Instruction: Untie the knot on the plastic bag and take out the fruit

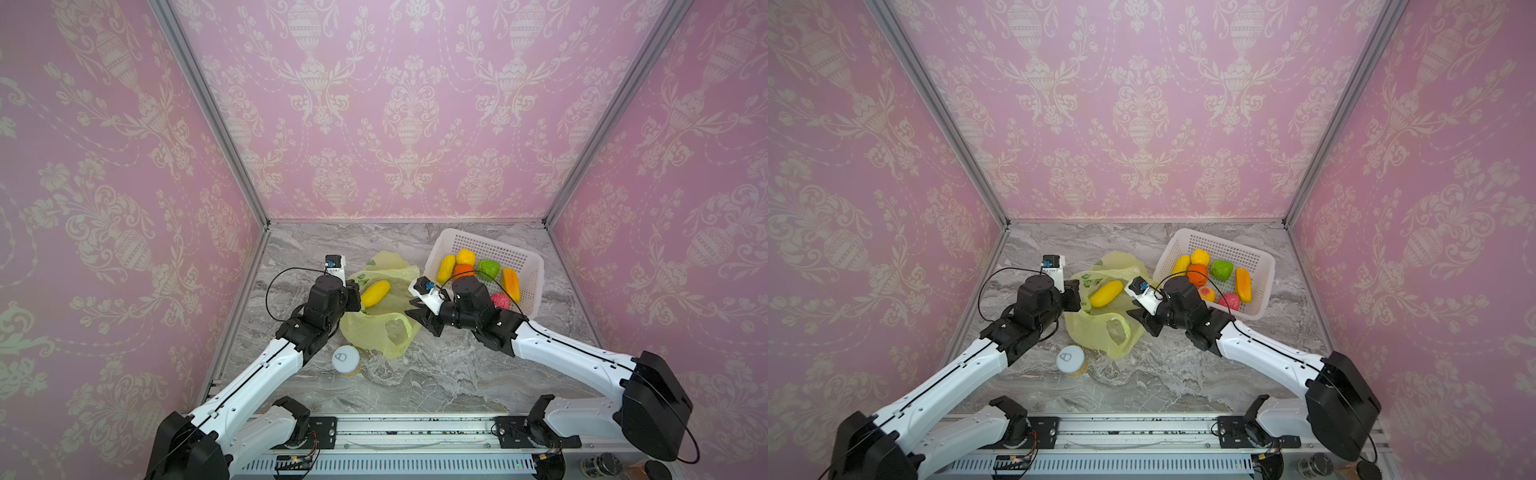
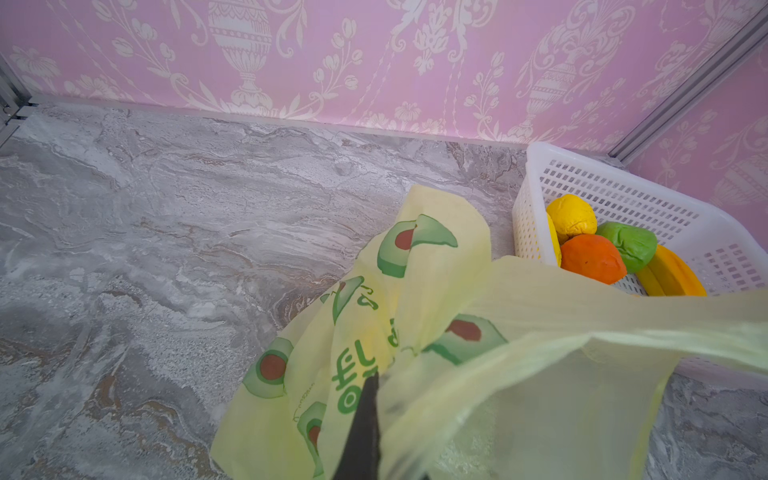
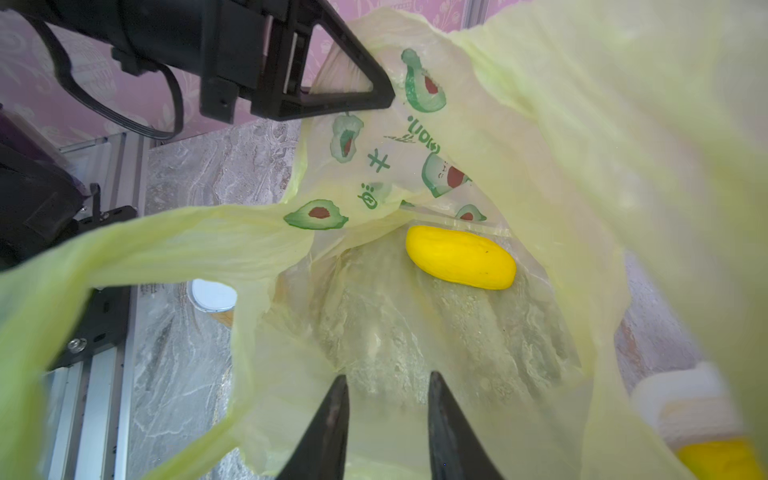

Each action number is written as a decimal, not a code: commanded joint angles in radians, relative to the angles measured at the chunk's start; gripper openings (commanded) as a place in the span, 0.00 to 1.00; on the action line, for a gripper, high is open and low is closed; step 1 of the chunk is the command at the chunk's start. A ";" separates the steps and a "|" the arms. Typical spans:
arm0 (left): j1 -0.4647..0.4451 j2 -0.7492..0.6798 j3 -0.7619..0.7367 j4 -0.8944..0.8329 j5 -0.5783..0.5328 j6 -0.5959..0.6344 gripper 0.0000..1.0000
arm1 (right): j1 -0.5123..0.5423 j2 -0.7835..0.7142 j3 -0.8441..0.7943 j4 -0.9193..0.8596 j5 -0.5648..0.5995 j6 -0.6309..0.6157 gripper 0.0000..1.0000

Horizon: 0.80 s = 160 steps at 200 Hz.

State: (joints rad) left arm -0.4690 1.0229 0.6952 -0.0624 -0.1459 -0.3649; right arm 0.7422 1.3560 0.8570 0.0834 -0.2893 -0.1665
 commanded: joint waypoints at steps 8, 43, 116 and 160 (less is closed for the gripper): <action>0.000 -0.012 0.030 -0.024 -0.023 0.000 0.00 | 0.015 0.123 0.114 -0.073 0.039 -0.038 0.31; 0.000 -0.015 0.030 -0.026 -0.016 0.000 0.00 | 0.063 0.251 0.215 -0.125 0.068 -0.072 0.32; 0.000 -0.081 0.067 -0.018 0.110 0.013 0.00 | 0.111 0.436 0.307 -0.055 0.262 -0.072 0.63; -0.002 -0.116 0.044 0.038 0.161 0.014 0.00 | 0.111 0.601 0.435 0.020 0.333 -0.009 0.79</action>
State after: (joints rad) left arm -0.4690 0.9146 0.7490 -0.0601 -0.0425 -0.3645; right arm 0.8536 1.8870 1.2198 0.0505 -0.0170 -0.2218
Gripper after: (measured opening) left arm 0.041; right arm 0.759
